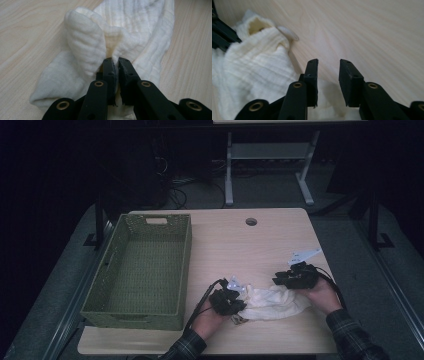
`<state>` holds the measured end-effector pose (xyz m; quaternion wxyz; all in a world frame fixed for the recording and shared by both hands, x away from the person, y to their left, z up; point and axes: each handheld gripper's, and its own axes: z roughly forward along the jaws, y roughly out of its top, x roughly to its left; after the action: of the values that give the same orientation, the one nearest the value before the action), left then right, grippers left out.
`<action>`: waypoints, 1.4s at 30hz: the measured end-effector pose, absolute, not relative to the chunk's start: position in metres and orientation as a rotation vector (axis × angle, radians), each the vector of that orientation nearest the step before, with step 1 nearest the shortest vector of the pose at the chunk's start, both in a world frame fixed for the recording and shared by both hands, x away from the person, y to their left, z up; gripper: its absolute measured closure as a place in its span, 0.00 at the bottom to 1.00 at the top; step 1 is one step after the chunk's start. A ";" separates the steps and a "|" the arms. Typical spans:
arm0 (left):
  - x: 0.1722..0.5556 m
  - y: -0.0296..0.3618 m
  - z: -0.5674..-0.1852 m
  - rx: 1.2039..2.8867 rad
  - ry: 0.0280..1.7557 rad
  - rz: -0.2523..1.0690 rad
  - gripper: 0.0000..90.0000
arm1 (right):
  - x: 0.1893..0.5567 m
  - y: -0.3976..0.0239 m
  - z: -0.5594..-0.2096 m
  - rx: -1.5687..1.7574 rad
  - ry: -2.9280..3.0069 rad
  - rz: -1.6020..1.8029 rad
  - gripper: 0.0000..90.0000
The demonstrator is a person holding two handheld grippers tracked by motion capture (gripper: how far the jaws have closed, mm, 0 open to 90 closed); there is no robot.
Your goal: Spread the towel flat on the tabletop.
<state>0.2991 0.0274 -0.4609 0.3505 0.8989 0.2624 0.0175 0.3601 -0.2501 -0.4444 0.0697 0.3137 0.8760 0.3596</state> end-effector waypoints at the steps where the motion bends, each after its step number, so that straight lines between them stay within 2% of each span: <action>1: 0.299 0.027 -0.461 2.328 0.679 0.045 0.93 | 0.360 -0.250 -0.444 0.944 2.636 1.082 0.74; 3: 0.299 0.027 -0.461 2.326 0.680 0.042 0.92 | 0.363 -0.244 -0.454 0.923 2.716 1.031 0.72; 5: 0.299 0.028 -0.461 2.328 0.678 0.036 0.92 | 0.359 -0.240 -0.458 0.909 2.738 0.997 0.74; 6: 0.300 0.027 -0.461 2.329 0.676 0.037 0.92 | 0.358 -0.239 -0.459 0.903 2.739 0.974 0.79; 7: 0.300 0.027 -0.461 2.329 0.676 0.037 0.92 | 0.358 -0.239 -0.459 0.903 2.739 0.974 0.79; 8: 0.300 0.027 -0.461 2.332 0.675 0.038 0.92 | 0.356 -0.237 -0.460 0.876 2.730 0.955 0.89; 9: 0.299 0.027 -0.461 2.332 0.675 0.039 0.92 | 0.356 -0.237 -0.460 0.865 2.731 0.957 0.94; 13: 0.300 0.027 -0.461 2.332 0.676 0.038 0.92 | 0.354 -0.239 -0.456 0.861 2.692 0.940 0.98; 19: 0.300 0.027 -0.460 2.336 0.671 0.043 0.91 | 0.345 -0.262 -0.432 0.896 2.556 1.049 0.98; 26: 0.299 0.026 -0.461 2.327 0.684 0.041 0.91 | 0.310 -0.282 -0.415 0.884 2.506 1.141 0.98; 36: 0.298 0.026 -0.460 2.343 0.677 0.040 0.87 | 0.264 -0.286 -0.445 0.944 2.703 1.053 0.97; 42: 0.298 0.026 -0.460 2.339 0.681 0.038 0.87 | 0.267 -0.295 -0.429 0.941 2.602 1.130 0.89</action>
<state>0.2980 0.0257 -0.4601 0.3453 0.9010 0.2623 0.0146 0.2666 -0.2947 -0.4289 0.0765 0.3140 0.8680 0.3770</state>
